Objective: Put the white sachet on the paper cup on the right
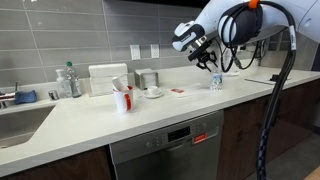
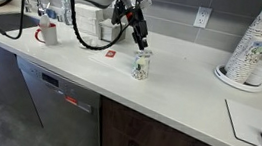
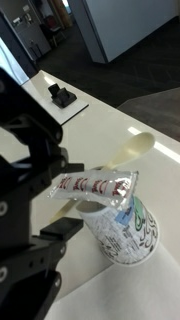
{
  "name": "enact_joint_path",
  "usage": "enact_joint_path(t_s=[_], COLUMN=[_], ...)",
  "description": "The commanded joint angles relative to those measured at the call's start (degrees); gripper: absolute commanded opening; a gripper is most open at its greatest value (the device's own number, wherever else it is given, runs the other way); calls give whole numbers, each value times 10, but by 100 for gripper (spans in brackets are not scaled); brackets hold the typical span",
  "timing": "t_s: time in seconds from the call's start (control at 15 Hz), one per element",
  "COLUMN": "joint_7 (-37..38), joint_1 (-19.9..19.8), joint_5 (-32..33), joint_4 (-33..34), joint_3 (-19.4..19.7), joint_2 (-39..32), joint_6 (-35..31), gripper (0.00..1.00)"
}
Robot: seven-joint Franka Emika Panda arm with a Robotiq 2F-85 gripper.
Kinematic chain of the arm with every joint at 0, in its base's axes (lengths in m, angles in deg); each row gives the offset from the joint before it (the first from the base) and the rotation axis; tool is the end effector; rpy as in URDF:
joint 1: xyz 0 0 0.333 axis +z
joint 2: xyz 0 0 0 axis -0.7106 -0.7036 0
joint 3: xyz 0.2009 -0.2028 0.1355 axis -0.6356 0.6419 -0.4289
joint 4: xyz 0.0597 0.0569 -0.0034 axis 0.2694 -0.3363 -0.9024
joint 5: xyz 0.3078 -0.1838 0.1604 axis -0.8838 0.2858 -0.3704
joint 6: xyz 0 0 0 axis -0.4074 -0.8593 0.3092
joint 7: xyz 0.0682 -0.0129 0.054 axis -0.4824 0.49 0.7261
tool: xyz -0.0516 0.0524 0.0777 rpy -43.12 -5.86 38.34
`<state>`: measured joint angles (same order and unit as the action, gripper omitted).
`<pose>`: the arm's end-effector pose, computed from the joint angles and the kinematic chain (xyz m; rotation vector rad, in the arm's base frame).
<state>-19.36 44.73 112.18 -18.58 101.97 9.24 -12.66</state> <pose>0.7442 -0.1633 0.3745 2.2303 -0.9188 -0.0762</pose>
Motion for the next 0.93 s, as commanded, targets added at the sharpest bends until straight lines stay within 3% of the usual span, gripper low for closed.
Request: enact_joint_path(t_s=[0.0,0.07,0.13,0.27,0.4,0.87], joint_7=[-12,-14,-17,-36,-67,-220], joint_1=[-11,-12,-12,-10,-7,2], joint_5=[-19,-22,-24,-27,-27,-27], joint_4=[33,35,35,31,16,-25], joint_3=[-9,-9,-10,-13,-20,-66], joint_2=[-12,-11,-10,-3,14,81], joint_6=[16,16,17,20,11,1], gripper=[59,63,60,82,96,100])
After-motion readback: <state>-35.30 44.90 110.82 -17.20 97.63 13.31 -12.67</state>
